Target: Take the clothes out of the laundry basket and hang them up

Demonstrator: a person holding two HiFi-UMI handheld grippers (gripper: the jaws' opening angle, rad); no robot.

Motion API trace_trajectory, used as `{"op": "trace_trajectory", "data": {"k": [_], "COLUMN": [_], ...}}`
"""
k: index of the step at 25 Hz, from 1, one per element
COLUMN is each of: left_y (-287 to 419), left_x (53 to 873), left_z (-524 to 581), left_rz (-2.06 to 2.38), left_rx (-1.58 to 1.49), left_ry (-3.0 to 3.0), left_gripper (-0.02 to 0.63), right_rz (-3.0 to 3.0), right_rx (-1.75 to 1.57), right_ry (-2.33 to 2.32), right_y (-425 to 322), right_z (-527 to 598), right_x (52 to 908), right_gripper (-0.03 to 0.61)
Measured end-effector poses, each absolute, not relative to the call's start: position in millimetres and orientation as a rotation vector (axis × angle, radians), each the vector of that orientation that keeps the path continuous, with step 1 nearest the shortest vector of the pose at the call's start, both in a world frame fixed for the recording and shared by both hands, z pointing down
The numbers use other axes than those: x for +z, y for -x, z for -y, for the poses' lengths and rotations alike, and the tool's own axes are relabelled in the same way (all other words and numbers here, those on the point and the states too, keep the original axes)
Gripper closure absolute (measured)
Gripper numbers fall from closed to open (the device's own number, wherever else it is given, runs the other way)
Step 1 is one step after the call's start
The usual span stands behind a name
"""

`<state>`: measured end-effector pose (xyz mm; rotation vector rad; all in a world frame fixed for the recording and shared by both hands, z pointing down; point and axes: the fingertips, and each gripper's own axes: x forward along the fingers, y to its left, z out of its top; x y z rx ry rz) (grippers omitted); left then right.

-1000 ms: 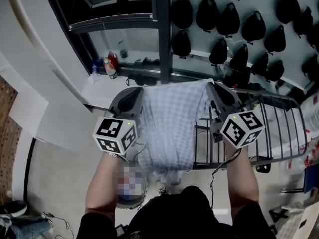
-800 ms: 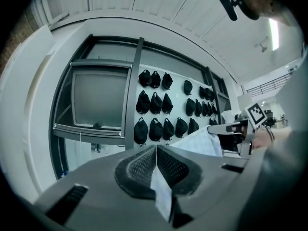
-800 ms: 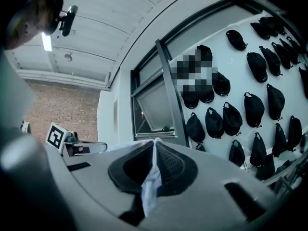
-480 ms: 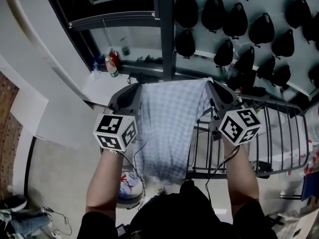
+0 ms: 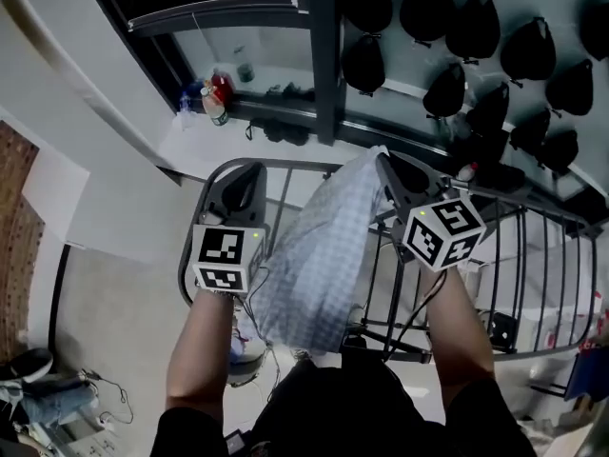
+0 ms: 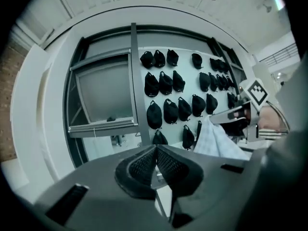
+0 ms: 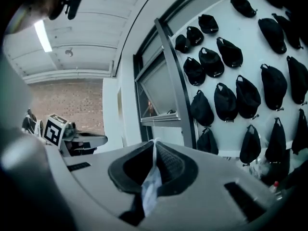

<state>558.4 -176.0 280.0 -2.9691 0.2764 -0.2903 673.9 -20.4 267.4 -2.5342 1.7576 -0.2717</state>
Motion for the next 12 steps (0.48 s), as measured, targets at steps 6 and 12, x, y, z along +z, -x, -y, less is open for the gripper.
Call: {"op": "trace_trajectory", "data": {"k": [6, 12], "left_y": [-567.7, -578.1], "left_x": [320.5, 342.6], "left_z": [178.0, 174.9], "left_rz": [-0.291, -0.281], "left_rx": [-0.368, -0.397], "left_ry": [3.051, 3.093], "left_gripper": [0.607, 0.607], "right_rz": [-1.686, -1.635], "right_rx": [-0.472, -0.645], "right_ry": [2.514, 2.519], "right_y": [-707.6, -725.1], "right_z": [17.3, 5.3], "right_x": [323.9, 376.0], "right_gripper": [0.563, 0.562]}}
